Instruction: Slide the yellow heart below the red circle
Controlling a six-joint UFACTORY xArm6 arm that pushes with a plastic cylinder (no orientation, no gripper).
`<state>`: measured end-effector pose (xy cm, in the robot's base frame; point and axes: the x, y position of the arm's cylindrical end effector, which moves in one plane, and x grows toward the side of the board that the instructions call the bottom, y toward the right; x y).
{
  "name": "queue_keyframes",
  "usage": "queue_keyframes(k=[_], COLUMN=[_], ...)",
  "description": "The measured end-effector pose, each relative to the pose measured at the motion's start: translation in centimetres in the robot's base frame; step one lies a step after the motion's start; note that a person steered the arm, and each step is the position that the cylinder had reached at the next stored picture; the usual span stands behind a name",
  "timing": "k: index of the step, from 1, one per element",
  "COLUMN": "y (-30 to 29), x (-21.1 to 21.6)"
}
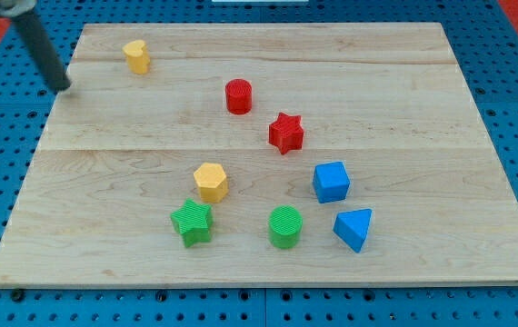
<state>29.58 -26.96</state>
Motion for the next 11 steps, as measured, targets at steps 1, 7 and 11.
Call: queue_keyframes(k=[1, 7, 11], y=[5.5, 7.8, 13.5], x=[-7.8, 11.8, 13.1])
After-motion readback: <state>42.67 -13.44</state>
